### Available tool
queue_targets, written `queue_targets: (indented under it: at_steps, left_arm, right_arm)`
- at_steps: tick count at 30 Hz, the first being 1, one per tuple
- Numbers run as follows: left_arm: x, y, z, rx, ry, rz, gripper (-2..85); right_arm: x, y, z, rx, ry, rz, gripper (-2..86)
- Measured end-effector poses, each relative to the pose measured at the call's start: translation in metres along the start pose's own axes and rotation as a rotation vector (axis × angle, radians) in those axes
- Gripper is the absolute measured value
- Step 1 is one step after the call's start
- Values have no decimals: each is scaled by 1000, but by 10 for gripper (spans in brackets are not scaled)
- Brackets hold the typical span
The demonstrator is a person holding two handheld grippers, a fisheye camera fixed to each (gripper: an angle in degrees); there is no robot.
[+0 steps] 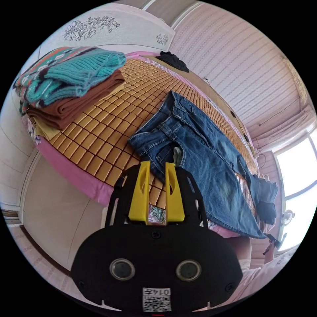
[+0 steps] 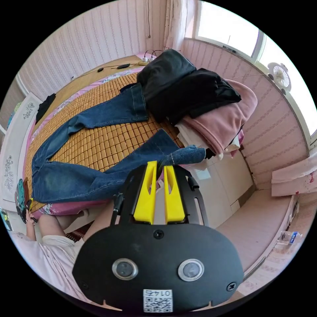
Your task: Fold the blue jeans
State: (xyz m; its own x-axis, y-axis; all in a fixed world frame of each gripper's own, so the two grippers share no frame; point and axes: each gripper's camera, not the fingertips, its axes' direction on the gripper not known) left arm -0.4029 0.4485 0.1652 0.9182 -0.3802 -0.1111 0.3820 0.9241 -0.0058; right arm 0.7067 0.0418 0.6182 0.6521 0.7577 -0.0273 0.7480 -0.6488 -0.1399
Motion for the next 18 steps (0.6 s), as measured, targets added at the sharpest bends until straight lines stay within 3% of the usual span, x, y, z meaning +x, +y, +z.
queue_targets:
  at_steps: [4,9,13,18]
  left_arm:
    - [-17,0,-9,96,-18,-52,96]
    - [-21,-12,24,-11,-29,-59,91]
    - [-16,-18,28,-37,-55,4,44]
    - [-10,-30,-7,131,-15,3,3]
  right_arm:
    - [-93,-44,8,29,207,-176,28]
    - [-226,-75,10,147,279,-470,-1]
    - [-228,-79,30,47,288,-481,-8]
    - [-200,-94,50,-113,29,-399,-8]
